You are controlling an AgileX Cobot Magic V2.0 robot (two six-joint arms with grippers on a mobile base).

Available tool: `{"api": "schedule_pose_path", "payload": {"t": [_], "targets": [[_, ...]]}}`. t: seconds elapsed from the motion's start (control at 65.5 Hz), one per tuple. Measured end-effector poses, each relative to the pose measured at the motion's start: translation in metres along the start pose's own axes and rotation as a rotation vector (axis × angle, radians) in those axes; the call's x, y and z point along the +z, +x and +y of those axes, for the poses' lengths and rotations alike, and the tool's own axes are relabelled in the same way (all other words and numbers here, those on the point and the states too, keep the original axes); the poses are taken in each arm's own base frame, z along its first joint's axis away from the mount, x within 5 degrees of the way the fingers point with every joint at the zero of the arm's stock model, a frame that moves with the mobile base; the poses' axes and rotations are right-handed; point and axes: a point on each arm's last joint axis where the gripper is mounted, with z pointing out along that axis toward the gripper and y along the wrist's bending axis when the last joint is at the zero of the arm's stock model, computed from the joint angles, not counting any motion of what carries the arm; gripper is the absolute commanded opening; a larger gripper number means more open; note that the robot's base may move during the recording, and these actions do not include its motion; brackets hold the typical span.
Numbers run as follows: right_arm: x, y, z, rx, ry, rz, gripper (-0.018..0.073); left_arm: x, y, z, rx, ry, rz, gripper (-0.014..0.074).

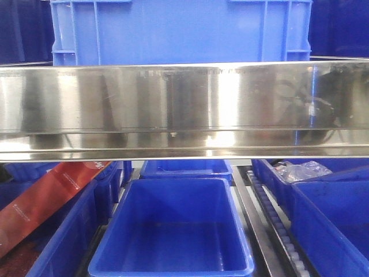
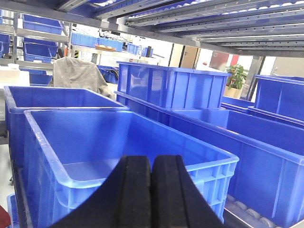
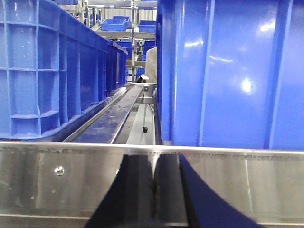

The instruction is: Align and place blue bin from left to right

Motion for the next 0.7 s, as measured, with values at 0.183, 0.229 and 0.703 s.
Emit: {"api": "schedule_pose_path", "payload": {"t": [0.183, 0.229, 0.703], "targets": [[0.0, 0.0, 0.0, 0.002, 0.0, 0.0, -0.0079, 0.0, 0.0, 0.0, 0.0, 0.0, 0.0, -0.0111], [0.0, 0.0, 0.0, 0.002, 0.0, 0.0, -0.0079, 0.0, 0.0, 0.0, 0.0, 0.0, 0.0, -0.0111], [0.0, 0.0, 0.0, 0.004, 0.0, 0.0, -0.0079, 0.0, 0.0, 0.0, 0.0, 0.0, 0.0, -0.0111]]}}
